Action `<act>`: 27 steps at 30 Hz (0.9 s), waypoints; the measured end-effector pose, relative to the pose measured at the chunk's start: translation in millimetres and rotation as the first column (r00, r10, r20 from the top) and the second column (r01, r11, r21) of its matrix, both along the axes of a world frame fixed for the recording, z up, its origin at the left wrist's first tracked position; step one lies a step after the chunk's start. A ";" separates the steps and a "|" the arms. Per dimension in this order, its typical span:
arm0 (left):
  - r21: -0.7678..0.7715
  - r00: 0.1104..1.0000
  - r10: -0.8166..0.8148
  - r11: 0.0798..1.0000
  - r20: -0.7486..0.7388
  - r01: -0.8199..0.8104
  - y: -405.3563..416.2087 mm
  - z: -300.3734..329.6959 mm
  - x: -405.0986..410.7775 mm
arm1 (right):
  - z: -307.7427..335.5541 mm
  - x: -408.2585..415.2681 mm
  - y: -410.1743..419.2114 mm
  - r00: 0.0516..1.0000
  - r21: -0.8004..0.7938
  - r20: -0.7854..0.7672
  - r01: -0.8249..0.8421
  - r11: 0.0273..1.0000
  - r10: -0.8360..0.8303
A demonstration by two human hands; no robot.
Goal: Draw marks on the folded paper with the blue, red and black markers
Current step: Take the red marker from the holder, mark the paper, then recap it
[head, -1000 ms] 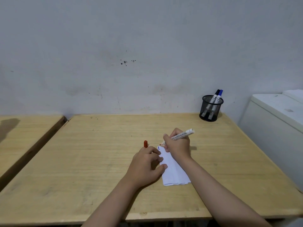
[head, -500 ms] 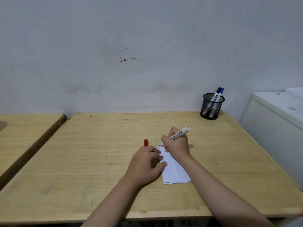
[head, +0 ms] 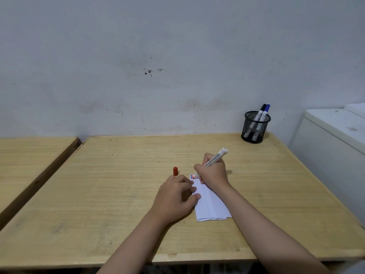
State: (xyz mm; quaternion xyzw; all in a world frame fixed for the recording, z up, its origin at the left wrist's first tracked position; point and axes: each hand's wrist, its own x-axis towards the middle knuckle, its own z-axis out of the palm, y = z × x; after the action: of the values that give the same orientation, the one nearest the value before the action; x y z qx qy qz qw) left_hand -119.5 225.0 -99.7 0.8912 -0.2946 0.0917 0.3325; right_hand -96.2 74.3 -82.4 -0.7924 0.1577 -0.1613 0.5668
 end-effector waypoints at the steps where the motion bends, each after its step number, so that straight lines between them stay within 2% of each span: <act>1: -0.001 1.000 -0.001 1.000 0.004 0.001 0.0 0.2 -0.2 | -0.6 -0.7 -0.3 1.000 0.019 0.008 0.020 1.000 -0.020; 5: -0.004 0.999 -0.020 1.000 0.031 0.021 0.0 -0.3 -0.5 | -2.3 -0.8 -4.8 0.992 0.250 0.073 0.086 0.965 -0.107; 7: -0.014 0.995 -0.008 1.000 0.096 0.010 1.4 2.1 1.0 | -2.0 -0.7 -6.7 0.986 0.363 0.112 0.077 0.929 -0.125; 10: -0.110 0.961 0.164 0.984 0.222 -0.142 4.3 12.0 10.4 | 0.0 -2.9 -6.3 0.981 0.422 0.163 0.023 0.907 -0.101; 12: -0.141 0.952 0.256 0.962 0.168 -0.234 6.3 21.0 17.2 | 2.4 -5.5 -4.7 0.980 0.403 0.191 -0.020 0.915 -0.063; 13: -0.107 0.957 0.263 0.962 0.122 -0.250 7.1 24.3 21.5 | 3.8 -7.2 -3.7 0.979 0.389 0.197 -0.034 0.921 -0.047; 16: 0.049 0.980 0.195 0.980 -0.025 -0.194 7.8 27.5 34.4 | 8.0 -13.6 -2.1 0.980 0.347 0.197 -0.051 0.936 -0.020; 18: 0.057 0.980 0.184 0.982 -0.081 -0.179 8.2 28.1 38.7 | 12.6 -18.2 -1.9 0.979 0.341 0.205 -0.062 0.938 -0.010; 21: -0.187 0.951 0.193 0.952 -0.242 -0.241 8.6 36.2 38.1 | 22.8 -23.4 -1.6 0.970 0.359 0.243 -0.068 0.931 -0.023; 24: -0.467 0.912 0.027 0.853 -0.410 -0.235 9.5 53.1 37.7 | 34.6 -29.0 -2.0 0.951 0.396 0.306 -0.089 0.914 -0.041; 27: -0.629 0.857 -0.168 0.749 -0.487 -0.211 8.6 68.5 28.5 | 45.7 -37.6 -2.7 0.938 0.445 0.342 -0.109 0.889 -0.057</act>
State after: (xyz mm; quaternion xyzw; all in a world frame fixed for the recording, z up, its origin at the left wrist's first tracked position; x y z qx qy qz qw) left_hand -91.0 233.6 -31.2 0.7089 -0.1321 -0.0473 0.6912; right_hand -133.8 71.6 -36.7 -0.5977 0.0784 -0.2487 0.7582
